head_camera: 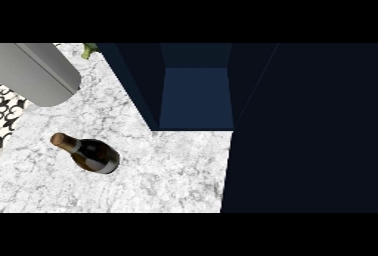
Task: Pick up the wine, place it into the cabinet and close the cabinet
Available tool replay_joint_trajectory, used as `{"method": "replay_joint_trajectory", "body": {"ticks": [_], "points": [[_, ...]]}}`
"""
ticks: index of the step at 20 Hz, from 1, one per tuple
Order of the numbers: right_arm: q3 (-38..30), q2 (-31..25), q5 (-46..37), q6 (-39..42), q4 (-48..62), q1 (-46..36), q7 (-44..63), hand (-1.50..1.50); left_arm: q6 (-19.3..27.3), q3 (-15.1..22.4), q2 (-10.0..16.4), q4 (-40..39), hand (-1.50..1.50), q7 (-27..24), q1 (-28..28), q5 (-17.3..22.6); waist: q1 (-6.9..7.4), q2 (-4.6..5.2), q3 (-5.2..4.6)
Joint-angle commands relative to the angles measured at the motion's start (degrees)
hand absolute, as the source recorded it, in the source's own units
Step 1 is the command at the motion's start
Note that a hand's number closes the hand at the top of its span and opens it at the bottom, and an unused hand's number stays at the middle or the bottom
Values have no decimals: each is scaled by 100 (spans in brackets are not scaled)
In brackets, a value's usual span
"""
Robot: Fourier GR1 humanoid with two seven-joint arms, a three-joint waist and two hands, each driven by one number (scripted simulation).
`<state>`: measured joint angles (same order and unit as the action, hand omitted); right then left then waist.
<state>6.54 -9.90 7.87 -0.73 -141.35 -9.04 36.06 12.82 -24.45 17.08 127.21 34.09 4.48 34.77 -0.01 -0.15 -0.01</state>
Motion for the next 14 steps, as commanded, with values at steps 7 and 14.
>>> {"method": "replay_joint_trajectory", "body": {"ticks": [7, 14], "points": [[-162, -78, 6, -557, -699, -1076, 1403, -150, 695, 308, 324, -223, -150, 552, 727, -504, -37, 3, 0], [-284, -130, 28, -665, -615, -1529, 1711, -150, 456, 601, -130, -801, -150, -167, 501, -927, -29, 7, -1]]}}
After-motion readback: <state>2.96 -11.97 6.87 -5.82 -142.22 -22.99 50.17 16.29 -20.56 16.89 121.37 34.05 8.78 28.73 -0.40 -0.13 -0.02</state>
